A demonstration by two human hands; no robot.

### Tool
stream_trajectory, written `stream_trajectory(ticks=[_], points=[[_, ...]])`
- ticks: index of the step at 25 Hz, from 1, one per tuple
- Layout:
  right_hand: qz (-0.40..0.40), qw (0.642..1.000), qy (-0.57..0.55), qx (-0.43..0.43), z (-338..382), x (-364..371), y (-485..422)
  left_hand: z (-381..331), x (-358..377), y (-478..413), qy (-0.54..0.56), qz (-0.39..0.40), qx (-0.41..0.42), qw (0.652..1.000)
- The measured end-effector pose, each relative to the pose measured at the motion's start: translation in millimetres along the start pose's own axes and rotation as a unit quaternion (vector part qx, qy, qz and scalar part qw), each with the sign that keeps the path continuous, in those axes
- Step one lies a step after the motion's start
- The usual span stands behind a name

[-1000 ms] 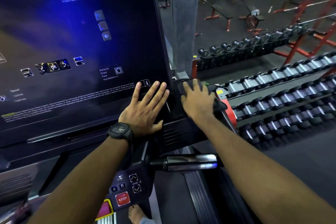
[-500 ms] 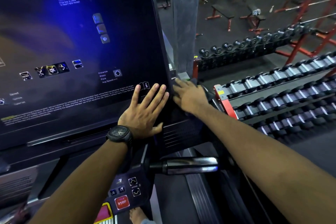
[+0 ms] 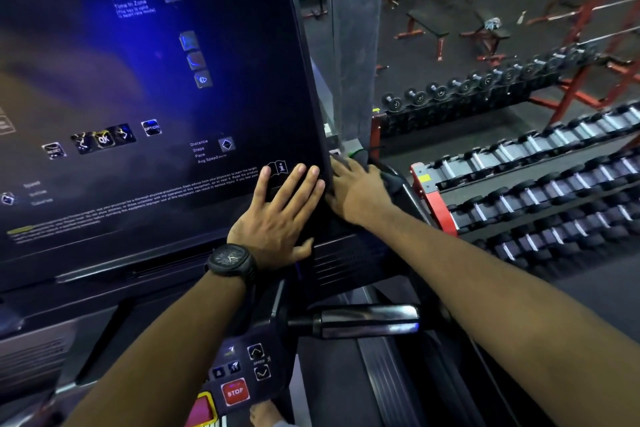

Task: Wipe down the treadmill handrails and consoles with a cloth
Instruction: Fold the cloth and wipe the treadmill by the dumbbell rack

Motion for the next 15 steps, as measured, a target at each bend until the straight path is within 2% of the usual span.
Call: stream_trajectory(ticks=[1,4,5,6,7,9,10,13,14,15], points=[[-0.007,1.0,-0.029,0.0,-9.7,-0.4,-3.9,0.9,-0.3,-0.8,-0.002,-0.001,0.0,1.0],[0.022,0.968,-0.074,0.239,-31.8,-8.4,-7.6,0.5,0.1,1.0,0.002,0.002,0.0,1.0],[0.035,0.957,-0.057,0.282,-21.9,-8.0,2.0,0.2,0.1,1.8,-0.001,0.004,0.0,1.0],[0.038,0.96,-0.019,0.277,-6.9,-7.6,13.4,0.8,0.4,1.8,-0.005,0.004,0.002,1.0],[0.025,0.971,0.011,0.236,4.3,-6.3,25.6,1.0,1.0,1.6,-0.006,0.002,0.002,1.0],[0.001,0.99,0.001,0.142,-1.9,-6.2,36.0,2.2,1.5,1.3,-0.005,-0.002,0.0,1.0],[0.008,0.991,-0.019,0.129,-18.6,-9.7,31.7,1.8,1.3,1.3,-0.005,-0.004,-0.002,1.0],[0.049,0.956,-0.068,0.28,-46.0,-19.9,31.7,0.5,1.2,1.8,0.005,-0.006,-0.003,1.0],[0.038,0.952,-0.038,0.302,-38.7,-18.5,44.0,-0.1,2.1,2.8,0.008,-0.003,-0.004,1.0],[0.004,0.96,0.01,0.28,-24.9,-13.0,61.2,-0.8,2.7,3.5,0.005,-0.001,-0.002,1.0]])
Point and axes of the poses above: each hand's wrist, its own y-axis away from the middle knuckle, its own x-axis out of the palm, z = x × y, the point moved 2 cm from there along -y, towards the middle knuckle, and after that the axes turned 10 degrees about -z, right-handed, at the moved point
